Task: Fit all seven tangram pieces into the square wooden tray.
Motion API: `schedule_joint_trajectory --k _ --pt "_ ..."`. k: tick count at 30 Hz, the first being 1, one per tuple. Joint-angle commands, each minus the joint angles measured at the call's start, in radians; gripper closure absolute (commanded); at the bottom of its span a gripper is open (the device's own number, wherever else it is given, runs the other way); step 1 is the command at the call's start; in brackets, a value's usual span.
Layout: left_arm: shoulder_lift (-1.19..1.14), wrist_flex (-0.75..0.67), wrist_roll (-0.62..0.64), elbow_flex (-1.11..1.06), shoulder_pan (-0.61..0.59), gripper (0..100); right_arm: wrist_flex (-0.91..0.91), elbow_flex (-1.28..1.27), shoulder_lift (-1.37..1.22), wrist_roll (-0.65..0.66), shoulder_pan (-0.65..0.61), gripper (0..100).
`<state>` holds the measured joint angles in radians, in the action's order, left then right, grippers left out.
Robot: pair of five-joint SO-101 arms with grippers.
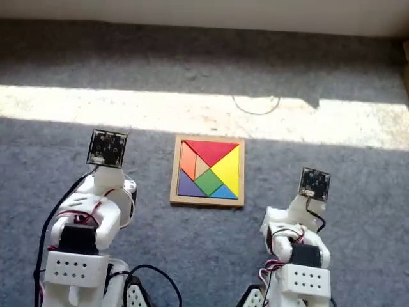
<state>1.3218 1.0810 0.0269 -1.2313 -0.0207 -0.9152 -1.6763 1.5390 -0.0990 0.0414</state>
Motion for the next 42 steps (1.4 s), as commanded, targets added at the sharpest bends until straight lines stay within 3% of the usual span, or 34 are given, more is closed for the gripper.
schedule_joint_trajectory --k 1,15,31,37,42 --pt "0.107 -0.018 -0.011 -0.053 -0.05 99 -0.117 -0.09 0.277 0.002 0.008 99.3" --pt "0.519 -0.011 -0.012 -0.341 -0.111 99 -0.159 -0.099 0.297 0.008 -0.022 99.3" --pt "0.492 -0.005 -0.012 -0.464 -0.113 99 -0.16 -0.102 0.288 0.008 -0.022 99.3" --pt "0.495 0.13 -0.012 -0.464 -0.111 99 -0.338 -0.102 0.297 0.008 -0.018 99.3" --pt "0.498 0.272 -0.011 -0.464 -0.11 99 -0.335 -0.102 0.297 0.008 -0.019 99.3"
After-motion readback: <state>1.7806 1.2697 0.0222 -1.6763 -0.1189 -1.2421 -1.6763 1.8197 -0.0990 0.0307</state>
